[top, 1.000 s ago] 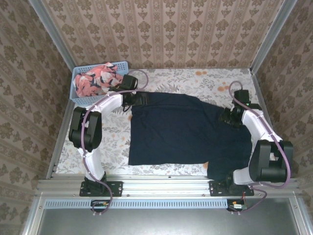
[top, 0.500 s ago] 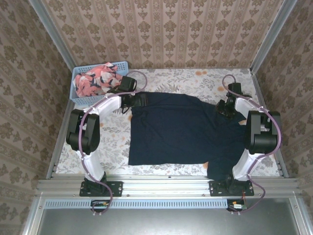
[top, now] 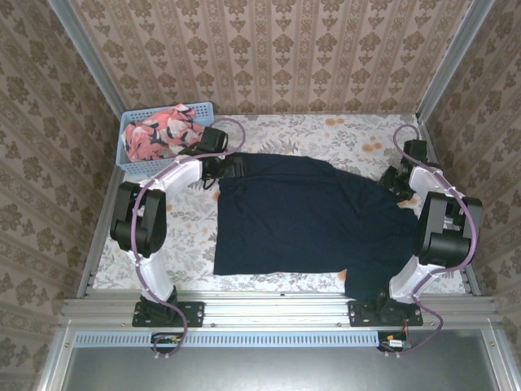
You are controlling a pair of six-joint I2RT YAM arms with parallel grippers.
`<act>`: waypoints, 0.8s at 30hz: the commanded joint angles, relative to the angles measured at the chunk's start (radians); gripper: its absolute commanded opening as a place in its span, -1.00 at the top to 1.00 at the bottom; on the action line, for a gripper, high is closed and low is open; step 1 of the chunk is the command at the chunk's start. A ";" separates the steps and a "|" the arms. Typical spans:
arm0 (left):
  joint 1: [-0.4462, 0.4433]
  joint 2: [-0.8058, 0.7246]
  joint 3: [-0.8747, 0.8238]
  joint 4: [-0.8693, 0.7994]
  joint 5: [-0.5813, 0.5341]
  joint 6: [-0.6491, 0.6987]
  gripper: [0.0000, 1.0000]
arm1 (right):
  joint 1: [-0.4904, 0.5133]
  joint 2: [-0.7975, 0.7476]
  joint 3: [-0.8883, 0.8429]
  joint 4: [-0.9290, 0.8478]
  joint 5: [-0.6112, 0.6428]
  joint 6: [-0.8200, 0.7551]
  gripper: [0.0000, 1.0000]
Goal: Fold and stack the mixed laundry pile
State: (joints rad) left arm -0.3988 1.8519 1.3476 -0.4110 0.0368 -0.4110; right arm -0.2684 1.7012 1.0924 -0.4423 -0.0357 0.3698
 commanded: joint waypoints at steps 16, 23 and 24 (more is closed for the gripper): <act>-0.009 -0.024 -0.013 -0.014 -0.004 -0.015 -0.81 | 0.010 -0.044 -0.120 0.085 -0.162 0.039 0.48; -0.050 -0.080 -0.053 -0.036 0.060 -0.053 -0.79 | 0.013 -0.096 -0.062 0.031 -0.112 0.004 1.00; -0.082 -0.090 -0.072 -0.035 0.070 -0.064 -0.76 | 0.018 -0.108 -0.053 0.025 -0.110 -0.004 1.00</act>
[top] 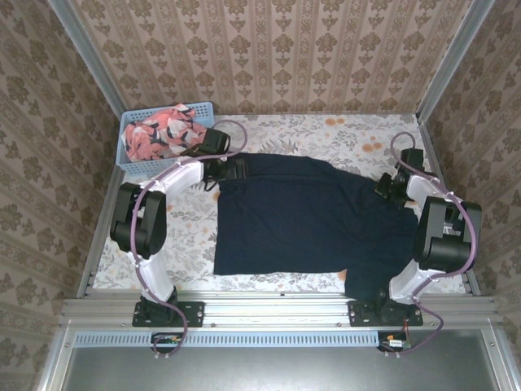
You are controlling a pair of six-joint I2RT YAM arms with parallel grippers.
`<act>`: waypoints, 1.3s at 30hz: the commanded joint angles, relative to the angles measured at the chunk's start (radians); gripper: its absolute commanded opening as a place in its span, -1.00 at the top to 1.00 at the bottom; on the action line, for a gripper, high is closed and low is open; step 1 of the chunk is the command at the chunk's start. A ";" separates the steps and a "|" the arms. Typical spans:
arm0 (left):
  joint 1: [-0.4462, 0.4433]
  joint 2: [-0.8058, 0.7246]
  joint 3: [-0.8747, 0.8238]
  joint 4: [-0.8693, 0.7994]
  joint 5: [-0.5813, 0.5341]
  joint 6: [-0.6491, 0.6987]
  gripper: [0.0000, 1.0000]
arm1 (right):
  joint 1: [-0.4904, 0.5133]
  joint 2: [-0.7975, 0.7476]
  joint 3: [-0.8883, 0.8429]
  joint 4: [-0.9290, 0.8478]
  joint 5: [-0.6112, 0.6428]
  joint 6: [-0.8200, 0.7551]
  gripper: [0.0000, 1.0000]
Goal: Fold and stack the mixed laundry pile
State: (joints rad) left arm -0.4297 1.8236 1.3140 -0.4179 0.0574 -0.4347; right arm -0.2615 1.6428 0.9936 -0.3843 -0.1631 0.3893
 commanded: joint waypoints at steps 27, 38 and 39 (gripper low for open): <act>-0.132 0.055 -0.205 0.014 0.103 -0.113 -0.53 | 0.051 0.046 0.231 -0.127 0.076 -0.023 0.66; -0.124 0.051 -0.206 0.009 0.089 -0.110 -0.54 | 0.042 0.070 0.268 -0.087 0.088 -0.053 0.77; -0.124 0.052 -0.205 0.010 0.088 -0.109 -0.54 | 0.033 0.076 0.274 -0.081 0.089 -0.053 0.38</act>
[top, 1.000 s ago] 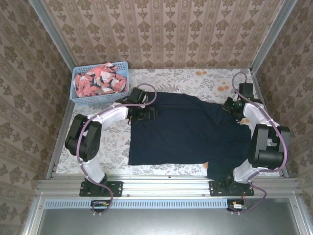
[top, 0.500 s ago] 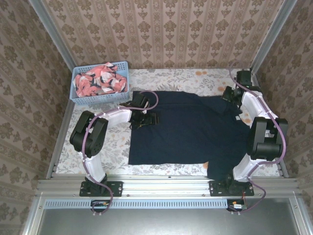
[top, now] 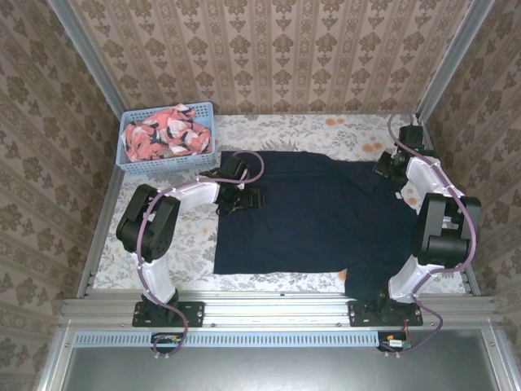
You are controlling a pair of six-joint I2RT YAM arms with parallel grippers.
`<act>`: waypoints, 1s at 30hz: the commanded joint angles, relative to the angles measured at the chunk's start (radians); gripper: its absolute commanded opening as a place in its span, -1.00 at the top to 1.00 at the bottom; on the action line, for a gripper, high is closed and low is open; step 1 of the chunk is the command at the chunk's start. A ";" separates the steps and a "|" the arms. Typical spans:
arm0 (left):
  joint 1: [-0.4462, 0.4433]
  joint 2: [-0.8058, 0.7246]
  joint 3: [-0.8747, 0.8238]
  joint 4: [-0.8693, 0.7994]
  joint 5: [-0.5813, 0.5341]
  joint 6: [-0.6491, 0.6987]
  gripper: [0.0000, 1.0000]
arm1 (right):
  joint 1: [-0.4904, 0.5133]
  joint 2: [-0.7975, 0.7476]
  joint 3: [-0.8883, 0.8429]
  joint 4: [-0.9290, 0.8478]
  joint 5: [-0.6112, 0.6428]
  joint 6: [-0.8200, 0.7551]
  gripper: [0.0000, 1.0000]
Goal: Fold and stack the mixed laundry pile
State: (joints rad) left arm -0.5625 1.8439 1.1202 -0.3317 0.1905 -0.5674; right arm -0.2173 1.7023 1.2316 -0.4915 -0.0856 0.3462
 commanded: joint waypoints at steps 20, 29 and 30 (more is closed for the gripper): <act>0.007 0.035 0.003 -0.089 -0.055 0.020 -0.54 | -0.051 0.187 0.174 0.096 -0.079 -0.032 0.52; 0.004 0.046 0.010 -0.087 -0.054 0.021 -0.54 | -0.046 0.130 0.150 0.088 -0.094 -0.030 1.00; 0.004 0.048 0.010 -0.087 -0.054 0.021 -0.55 | -0.041 0.129 0.152 0.085 -0.089 -0.033 1.00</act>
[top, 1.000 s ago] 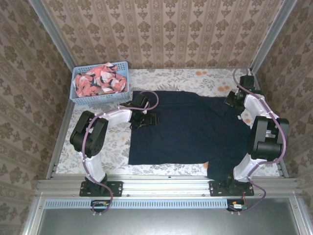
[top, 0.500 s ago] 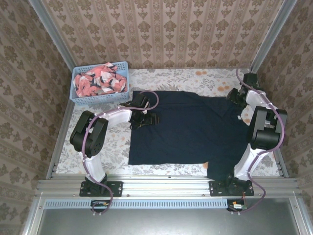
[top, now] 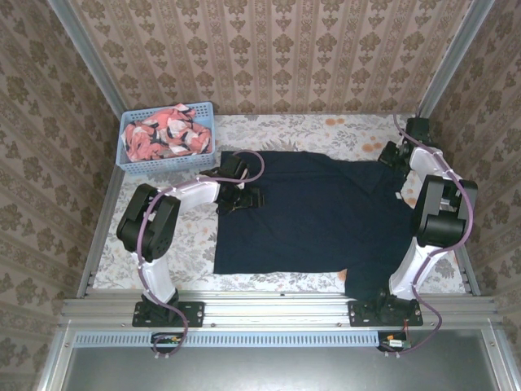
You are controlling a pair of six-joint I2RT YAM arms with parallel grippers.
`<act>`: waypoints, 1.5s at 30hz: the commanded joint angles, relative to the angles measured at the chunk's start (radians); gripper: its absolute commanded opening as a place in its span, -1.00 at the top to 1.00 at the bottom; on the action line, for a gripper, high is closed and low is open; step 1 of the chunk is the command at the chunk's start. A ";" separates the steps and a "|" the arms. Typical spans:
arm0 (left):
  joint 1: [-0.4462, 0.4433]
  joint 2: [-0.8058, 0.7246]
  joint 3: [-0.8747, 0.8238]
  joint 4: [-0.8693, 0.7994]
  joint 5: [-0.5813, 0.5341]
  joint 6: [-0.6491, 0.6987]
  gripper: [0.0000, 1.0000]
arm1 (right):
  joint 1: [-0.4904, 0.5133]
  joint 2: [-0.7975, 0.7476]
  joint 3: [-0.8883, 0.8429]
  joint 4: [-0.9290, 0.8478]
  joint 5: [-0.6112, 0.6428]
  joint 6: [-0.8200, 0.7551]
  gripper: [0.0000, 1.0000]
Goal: Fold and stack the mixed laundry pile
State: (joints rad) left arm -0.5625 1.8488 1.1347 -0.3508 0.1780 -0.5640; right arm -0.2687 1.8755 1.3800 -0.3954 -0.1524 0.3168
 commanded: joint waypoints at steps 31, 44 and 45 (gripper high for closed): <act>0.007 0.087 -0.004 -0.052 -0.060 0.015 -0.55 | 0.029 0.029 0.331 0.066 -0.083 0.034 1.00; -0.008 0.031 0.016 -0.081 -0.075 0.008 -1.00 | -0.047 0.212 0.452 0.089 -0.057 0.101 -1.00; -0.007 0.020 0.028 -0.091 -0.082 0.017 -1.00 | -0.030 0.165 0.396 0.099 -0.045 0.088 -1.00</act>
State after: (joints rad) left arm -0.5812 1.8690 1.1687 -0.3374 0.1505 -0.5644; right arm -0.3618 2.1941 1.9091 -0.3576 -0.2073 0.4084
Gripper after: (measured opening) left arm 0.996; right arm 0.993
